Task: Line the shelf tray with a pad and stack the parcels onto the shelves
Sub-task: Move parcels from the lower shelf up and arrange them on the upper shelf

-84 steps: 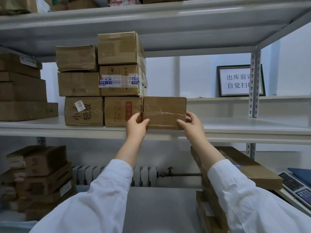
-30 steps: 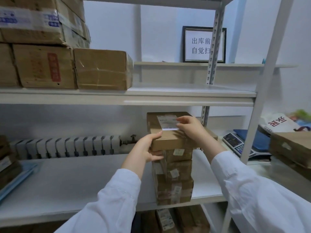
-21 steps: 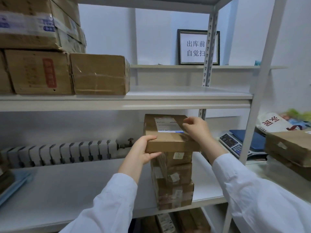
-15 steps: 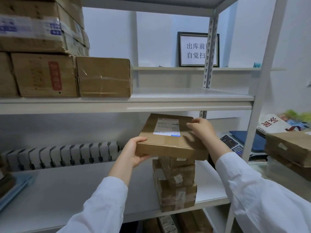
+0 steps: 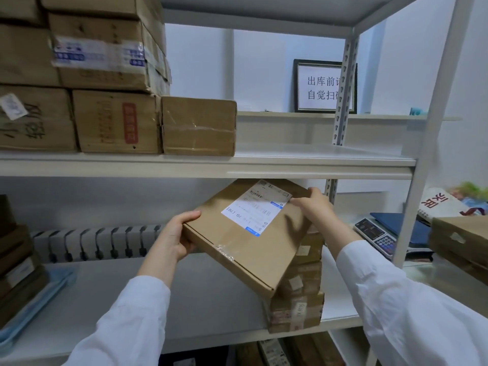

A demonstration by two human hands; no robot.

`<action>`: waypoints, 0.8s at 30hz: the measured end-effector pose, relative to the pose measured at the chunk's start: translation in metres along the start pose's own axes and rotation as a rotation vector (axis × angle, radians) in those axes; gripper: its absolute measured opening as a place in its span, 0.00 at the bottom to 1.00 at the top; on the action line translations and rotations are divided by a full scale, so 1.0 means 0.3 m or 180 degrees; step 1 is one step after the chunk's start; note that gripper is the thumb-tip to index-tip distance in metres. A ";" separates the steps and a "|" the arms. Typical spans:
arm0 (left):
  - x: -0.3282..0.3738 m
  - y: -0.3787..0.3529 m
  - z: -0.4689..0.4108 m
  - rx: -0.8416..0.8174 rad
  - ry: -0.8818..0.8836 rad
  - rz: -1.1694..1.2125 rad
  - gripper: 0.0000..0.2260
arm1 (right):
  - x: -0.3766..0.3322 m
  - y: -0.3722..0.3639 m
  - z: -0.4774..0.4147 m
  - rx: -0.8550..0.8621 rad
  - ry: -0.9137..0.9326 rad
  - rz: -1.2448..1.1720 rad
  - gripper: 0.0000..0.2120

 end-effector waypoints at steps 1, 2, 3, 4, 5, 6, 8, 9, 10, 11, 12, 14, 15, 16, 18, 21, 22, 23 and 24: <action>0.011 0.019 0.006 0.0009 -0.0038 0.0030 0.06 | -0.011 -0.010 0.009 -0.0023 0.0012 0.0044 0.32; 0.020 0.035 0.012 0.0007 -0.0068 0.0056 0.05 | -0.019 -0.018 0.016 -0.0040 0.0022 0.0066 0.32; 0.029 0.055 0.017 0.0005 -0.0108 0.0064 0.05 | -0.030 -0.027 0.026 -0.0055 0.0032 0.0066 0.32; 0.038 0.071 0.023 -0.0002 -0.0145 0.0077 0.05 | -0.038 -0.034 0.033 -0.0055 0.0038 0.0080 0.33; 0.049 0.092 0.030 -0.0010 -0.0204 0.0079 0.05 | -0.050 -0.041 0.043 -0.0053 0.0042 0.0135 0.33; 0.055 0.105 0.032 -0.0020 -0.0241 0.0070 0.04 | -0.055 -0.044 0.047 -0.0053 0.0023 0.0200 0.33; 0.071 0.138 0.044 -0.0024 -0.0249 -0.0002 0.04 | -0.066 -0.053 0.056 -0.0046 0.0004 0.0281 0.33; 0.076 0.151 0.049 -0.0016 -0.0214 -0.0045 0.05 | -0.072 -0.053 0.061 -0.0030 -0.0007 0.0306 0.33; 0.080 0.160 0.058 -0.0027 -0.0177 -0.0068 0.06 | -0.072 -0.054 0.062 -0.0006 -0.0021 0.0323 0.34; 0.085 0.175 0.065 -0.0048 -0.0153 -0.0075 0.07 | -0.077 -0.055 0.070 0.0012 -0.0037 0.0345 0.34; 0.088 0.182 0.069 -0.0085 -0.0120 -0.0081 0.07 | -0.079 -0.054 0.075 0.0037 -0.0047 0.0376 0.34; 0.100 0.199 0.081 -0.0142 -0.0105 -0.0109 0.07 | -0.082 -0.054 0.089 0.0068 -0.0063 0.0427 0.34; 0.108 0.209 0.086 -0.0177 -0.0127 -0.0126 0.07 | -0.084 -0.052 0.100 0.0060 -0.0094 0.0413 0.34; 0.114 0.215 0.088 -0.0215 -0.0139 -0.0150 0.07 | -0.082 -0.052 0.106 0.0034 -0.0099 0.0351 0.34; 0.127 0.226 0.090 -0.0241 -0.0177 -0.0211 0.08 | -0.083 -0.051 0.122 -0.0076 -0.0097 0.0087 0.35; 0.138 0.227 0.102 -0.0329 -0.0246 -0.0188 0.08 | -0.090 -0.047 0.143 -0.0112 -0.0060 -0.0301 0.36; 0.142 0.223 0.110 -0.0376 -0.0258 -0.0152 0.09 | -0.094 -0.042 0.152 -0.0058 -0.0005 -0.0389 0.35; 0.146 0.218 0.118 -0.0428 -0.0289 -0.0115 0.11 | -0.099 -0.037 0.160 0.0006 0.0045 -0.0466 0.34; 0.152 0.212 0.127 -0.0495 -0.0351 -0.0054 0.14 | -0.106 -0.029 0.171 0.0085 0.0121 -0.0543 0.33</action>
Point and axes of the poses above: each hand's wrist, its own z-axis away from the middle knuckle, its own y-axis out of the back of the hand, x = y × z, the point moved 1 cm from there along -z, towards the middle knuckle, and after that the axes turned 2 degrees about y, right-handed, at the moved point
